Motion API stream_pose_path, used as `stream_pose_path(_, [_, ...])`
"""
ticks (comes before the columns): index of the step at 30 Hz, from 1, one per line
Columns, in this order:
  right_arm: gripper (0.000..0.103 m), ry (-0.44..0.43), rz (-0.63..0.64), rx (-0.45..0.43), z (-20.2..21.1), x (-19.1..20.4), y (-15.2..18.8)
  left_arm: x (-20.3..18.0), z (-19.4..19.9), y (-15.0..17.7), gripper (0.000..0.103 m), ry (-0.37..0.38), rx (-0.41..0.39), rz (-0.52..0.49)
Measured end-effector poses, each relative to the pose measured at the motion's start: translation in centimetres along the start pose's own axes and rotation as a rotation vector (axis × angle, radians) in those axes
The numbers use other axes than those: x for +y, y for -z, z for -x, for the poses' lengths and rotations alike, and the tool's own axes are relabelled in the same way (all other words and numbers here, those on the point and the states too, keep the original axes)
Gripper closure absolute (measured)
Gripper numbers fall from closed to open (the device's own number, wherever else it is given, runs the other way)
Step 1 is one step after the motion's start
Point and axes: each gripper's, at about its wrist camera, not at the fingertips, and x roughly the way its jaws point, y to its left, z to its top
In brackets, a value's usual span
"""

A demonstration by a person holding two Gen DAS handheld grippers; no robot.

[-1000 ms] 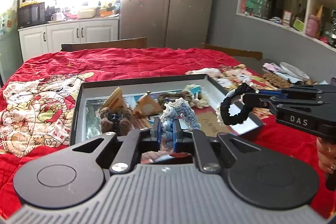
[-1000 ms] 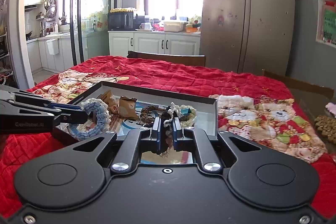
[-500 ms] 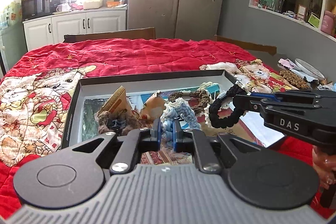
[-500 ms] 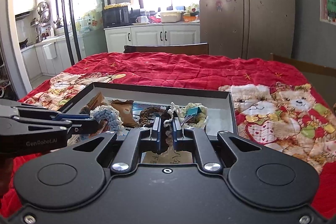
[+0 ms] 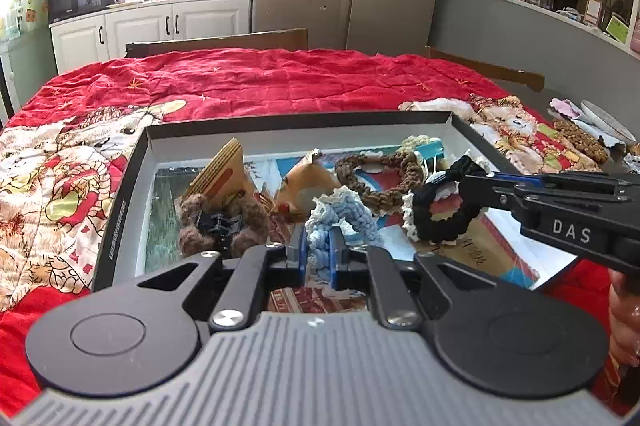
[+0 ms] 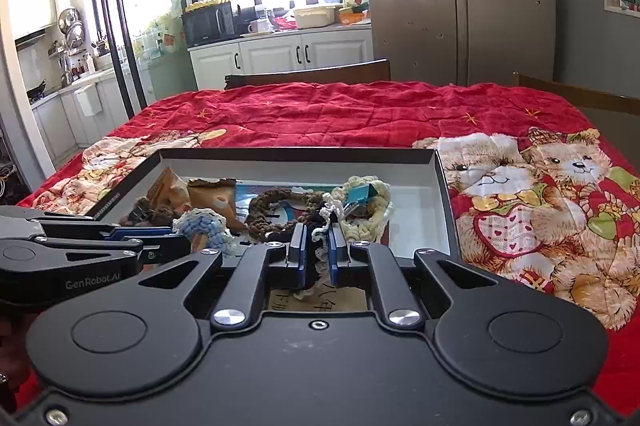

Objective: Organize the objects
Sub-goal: 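Carry the blue scrunchie with the left tool while the right tool carries the black scrunchie to the box, then lower the blue scrunchie into the box and open the left tool while the right tool releases the black scrunchie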

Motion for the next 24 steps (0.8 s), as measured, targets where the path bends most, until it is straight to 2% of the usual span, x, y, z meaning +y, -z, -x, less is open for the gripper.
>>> stream_pose_path(17, [0.088, 0.008, 0.003, 0.038, -1.2, -0.1, 0.7, -0.5, -0.8, 0.4, 0.085, -0.034, 0.013, -0.029])
stream_pose_path(23, [0.087, 0.012, 0.011, 0.042, -1.3, 0.0, 0.9, -0.6, -0.8, 0.5, 0.065, -0.039, 0.011, -0.035])
stream_pose_path(24, [0.086, 0.013, 0.013, 0.042, -1.2, 0.0, 0.9, -0.6, -0.8, 0.5, 0.065, -0.039, 0.011, -0.036])
